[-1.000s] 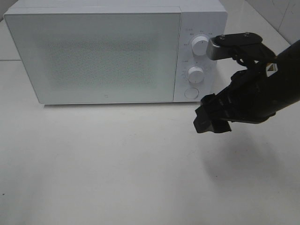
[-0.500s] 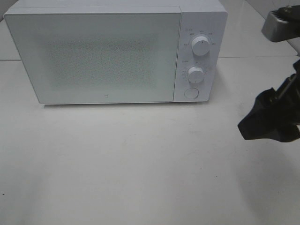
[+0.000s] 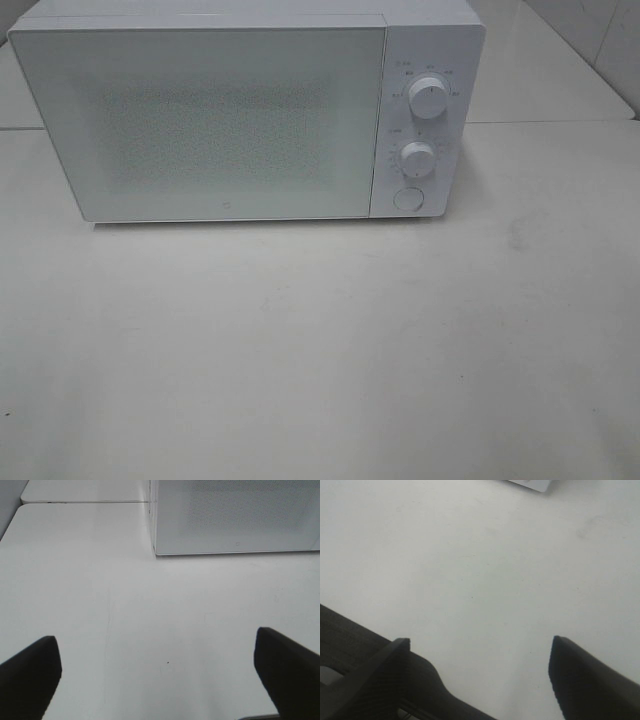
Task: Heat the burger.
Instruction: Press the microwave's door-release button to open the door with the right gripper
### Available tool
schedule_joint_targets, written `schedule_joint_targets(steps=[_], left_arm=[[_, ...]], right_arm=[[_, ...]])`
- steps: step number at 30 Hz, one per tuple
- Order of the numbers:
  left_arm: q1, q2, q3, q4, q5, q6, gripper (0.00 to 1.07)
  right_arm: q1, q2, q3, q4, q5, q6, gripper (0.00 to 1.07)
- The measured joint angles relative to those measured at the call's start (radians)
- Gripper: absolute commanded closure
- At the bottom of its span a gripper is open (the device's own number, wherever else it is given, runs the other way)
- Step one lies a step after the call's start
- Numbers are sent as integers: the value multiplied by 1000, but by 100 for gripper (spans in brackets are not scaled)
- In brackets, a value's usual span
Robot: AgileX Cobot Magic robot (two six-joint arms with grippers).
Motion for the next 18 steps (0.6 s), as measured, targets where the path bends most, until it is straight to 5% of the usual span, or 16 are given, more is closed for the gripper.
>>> schedule_joint_targets(steps=[18], left_arm=[[0,0,0,0,0,0,7]], right_arm=[[-247,-382,106,0,40,0,33]])
